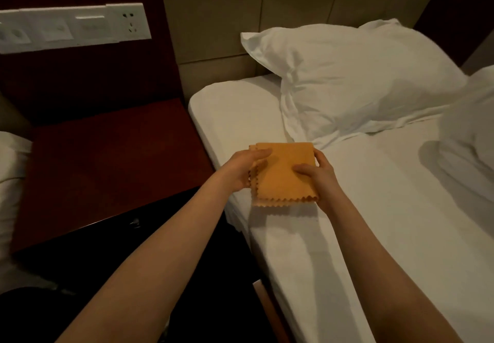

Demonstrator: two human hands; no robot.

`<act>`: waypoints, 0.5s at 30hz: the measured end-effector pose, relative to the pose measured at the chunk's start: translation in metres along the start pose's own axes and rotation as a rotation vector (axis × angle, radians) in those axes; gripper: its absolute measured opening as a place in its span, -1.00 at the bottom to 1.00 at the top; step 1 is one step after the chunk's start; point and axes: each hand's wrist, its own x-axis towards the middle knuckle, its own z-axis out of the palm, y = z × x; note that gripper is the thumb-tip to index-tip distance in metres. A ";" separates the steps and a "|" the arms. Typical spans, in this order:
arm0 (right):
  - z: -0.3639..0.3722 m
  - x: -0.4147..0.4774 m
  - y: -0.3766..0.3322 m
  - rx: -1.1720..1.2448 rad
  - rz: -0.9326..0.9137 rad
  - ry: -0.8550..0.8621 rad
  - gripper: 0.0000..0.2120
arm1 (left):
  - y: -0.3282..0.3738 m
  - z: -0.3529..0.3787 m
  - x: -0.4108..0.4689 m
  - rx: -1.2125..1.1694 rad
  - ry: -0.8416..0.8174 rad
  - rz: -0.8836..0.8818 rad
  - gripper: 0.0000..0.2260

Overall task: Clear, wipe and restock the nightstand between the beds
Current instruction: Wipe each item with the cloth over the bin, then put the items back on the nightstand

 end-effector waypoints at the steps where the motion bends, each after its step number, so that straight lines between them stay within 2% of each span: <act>1: -0.004 0.003 0.003 -0.009 0.020 0.025 -0.42 | -0.004 0.005 0.004 0.023 0.017 -0.005 -0.84; 2: -0.008 0.006 0.006 -0.035 0.032 0.050 -0.41 | -0.008 0.009 0.010 0.035 0.033 0.005 -0.83; 5: -0.016 0.020 0.014 -0.207 -0.002 0.145 -0.42 | -0.021 0.019 0.026 -0.010 0.074 0.047 -0.56; 7: -0.019 0.028 0.016 -0.311 -0.048 0.206 -0.42 | -0.030 0.026 0.031 -0.033 0.108 0.066 -0.46; 9: -0.020 0.034 0.015 -0.393 -0.097 0.238 -0.44 | -0.037 0.031 0.036 -0.032 0.119 0.076 -0.51; 11: -0.021 0.037 0.014 -0.463 -0.141 0.255 -0.47 | -0.038 0.034 0.037 0.003 0.127 0.085 -0.70; 13: -0.019 0.039 0.014 -0.540 -0.164 0.267 -0.49 | -0.034 0.033 0.038 0.052 0.134 0.084 -0.74; 15: -0.014 0.040 0.012 -0.617 -0.200 0.292 -0.48 | -0.029 0.026 0.041 0.109 0.153 0.084 -0.57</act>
